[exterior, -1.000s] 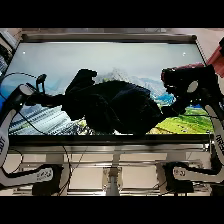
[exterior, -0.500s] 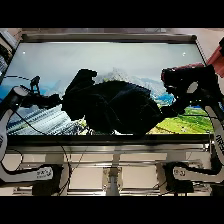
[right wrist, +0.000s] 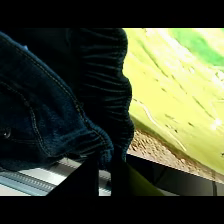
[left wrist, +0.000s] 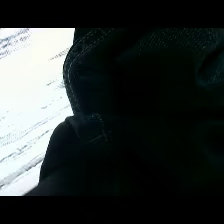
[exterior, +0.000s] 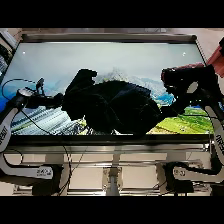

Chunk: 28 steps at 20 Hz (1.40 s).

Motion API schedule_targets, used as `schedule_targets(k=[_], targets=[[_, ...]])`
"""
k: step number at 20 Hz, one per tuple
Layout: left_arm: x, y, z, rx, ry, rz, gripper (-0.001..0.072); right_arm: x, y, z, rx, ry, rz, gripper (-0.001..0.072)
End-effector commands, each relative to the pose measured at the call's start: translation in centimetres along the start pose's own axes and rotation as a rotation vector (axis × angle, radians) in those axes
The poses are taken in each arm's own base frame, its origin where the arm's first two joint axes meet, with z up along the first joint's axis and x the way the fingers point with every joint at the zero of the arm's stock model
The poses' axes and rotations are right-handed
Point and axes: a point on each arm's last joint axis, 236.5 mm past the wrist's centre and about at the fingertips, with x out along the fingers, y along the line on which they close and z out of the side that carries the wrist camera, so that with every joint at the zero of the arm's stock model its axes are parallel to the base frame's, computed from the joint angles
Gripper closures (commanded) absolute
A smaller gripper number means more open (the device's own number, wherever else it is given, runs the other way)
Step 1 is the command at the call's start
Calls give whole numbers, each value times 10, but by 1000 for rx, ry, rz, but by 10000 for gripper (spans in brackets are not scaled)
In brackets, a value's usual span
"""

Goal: Fold the clothes and pants, and hang the long-sleeved shirts on hangers.

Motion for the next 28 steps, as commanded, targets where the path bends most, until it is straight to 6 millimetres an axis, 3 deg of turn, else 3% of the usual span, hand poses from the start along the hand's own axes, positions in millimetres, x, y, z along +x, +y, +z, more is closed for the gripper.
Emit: schedule_targets(k=[1,2,6,8,9,11,14,16,18,20,22,26,28], targets=[[4,-1,4,-1,-15,-13,599,0,2,5,4,-21,9,675],[4,-1,4,-1,-17,-12,683,0,5,6,6,-27,20,675],[-3,-5,4,-4,-10,-31,685,0,6,7,7,-30,25,675],[-31,-11,22,11,-72,-40,685,-9,6,15,-1,-55,18,675],[-56,-14,40,26,-140,-36,685,-20,5,25,-11,-89,6,675],[-133,-21,83,66,-329,-10,687,-60,4,56,-35,-211,-39,675],[-272,-17,132,80,-644,90,687,-154,-2,109,-62,-492,-172,676],[-344,-14,143,91,-793,156,687,-216,-4,131,-72,-652,-257,676],[-383,-6,142,85,-866,203,687,-263,-3,144,-72,-779,-315,676],[-389,6,135,62,-854,219,687,-292,-10,146,-38,-854,-332,677],[-383,23,126,47,-801,257,687,-301,-33,135,23,-856,-344,677],[-365,67,98,37,-632,415,686,-275,-86,82,149,-673,-332,677],[-356,78,93,3,-589,420,686,-264,-105,67,210,-653,-307,677]])
